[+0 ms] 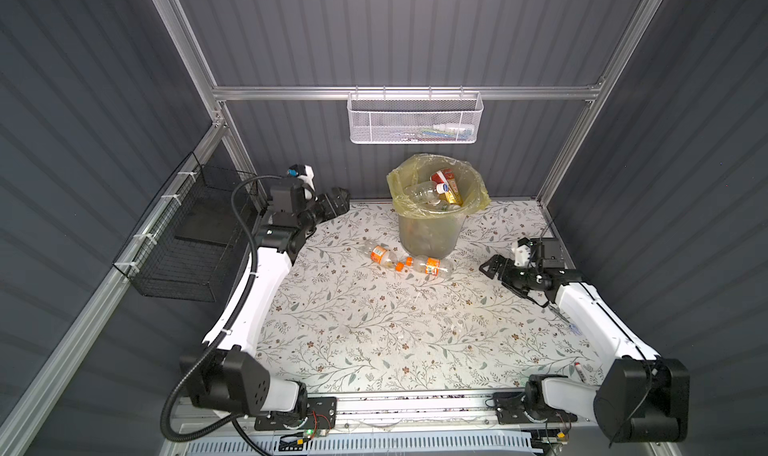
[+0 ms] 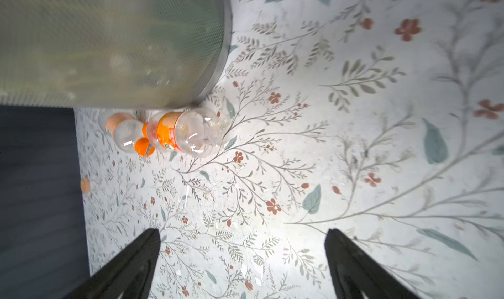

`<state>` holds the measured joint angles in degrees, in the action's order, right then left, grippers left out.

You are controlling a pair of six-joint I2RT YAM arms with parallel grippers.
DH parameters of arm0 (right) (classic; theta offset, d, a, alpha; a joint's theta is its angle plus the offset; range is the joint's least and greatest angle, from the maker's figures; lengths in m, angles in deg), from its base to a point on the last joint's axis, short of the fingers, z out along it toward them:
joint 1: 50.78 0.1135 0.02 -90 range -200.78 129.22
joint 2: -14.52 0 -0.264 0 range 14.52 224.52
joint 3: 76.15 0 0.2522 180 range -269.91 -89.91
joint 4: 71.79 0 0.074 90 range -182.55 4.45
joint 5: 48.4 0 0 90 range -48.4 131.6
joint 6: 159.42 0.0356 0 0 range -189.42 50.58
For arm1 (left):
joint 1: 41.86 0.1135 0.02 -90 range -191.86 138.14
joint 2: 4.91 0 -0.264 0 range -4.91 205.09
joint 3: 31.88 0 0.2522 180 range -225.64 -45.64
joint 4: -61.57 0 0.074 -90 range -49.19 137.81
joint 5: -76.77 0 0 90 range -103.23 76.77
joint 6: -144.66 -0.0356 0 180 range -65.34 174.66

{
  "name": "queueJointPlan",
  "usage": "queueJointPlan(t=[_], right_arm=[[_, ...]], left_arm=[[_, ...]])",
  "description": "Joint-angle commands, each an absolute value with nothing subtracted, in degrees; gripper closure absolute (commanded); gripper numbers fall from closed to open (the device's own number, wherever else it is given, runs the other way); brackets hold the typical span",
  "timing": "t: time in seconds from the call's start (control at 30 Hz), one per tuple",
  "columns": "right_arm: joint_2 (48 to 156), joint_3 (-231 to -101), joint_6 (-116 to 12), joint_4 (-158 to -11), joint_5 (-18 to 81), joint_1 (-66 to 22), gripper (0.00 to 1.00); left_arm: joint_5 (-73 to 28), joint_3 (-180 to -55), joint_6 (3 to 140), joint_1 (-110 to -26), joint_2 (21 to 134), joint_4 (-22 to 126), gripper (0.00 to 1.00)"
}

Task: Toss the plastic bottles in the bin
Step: 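Drop the clear bottle into the bin while right gripper reaches toward orange-labelled bottle, then grasp the orange-labelled bottle beside the bin with right gripper while left gripper withdraws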

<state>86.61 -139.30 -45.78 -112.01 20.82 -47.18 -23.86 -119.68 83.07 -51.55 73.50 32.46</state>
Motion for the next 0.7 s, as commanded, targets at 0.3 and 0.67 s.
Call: queueJointPlan(t=[0.3, 0.67], right_arm=[[103.27, -154.76, -80.74, -112.03, 43.78, -23.2, 0.04], [119.07, -167.04, -97.03, -114.44, 44.39, -20.26, 0.05]], left_arm=[[-29.78, -102.74, 87.35, -49.51, 76.53, 36.73, 0.0], [-31.68, -98.45, 87.4, -47.33, 76.24, 38.93, 0.0]])
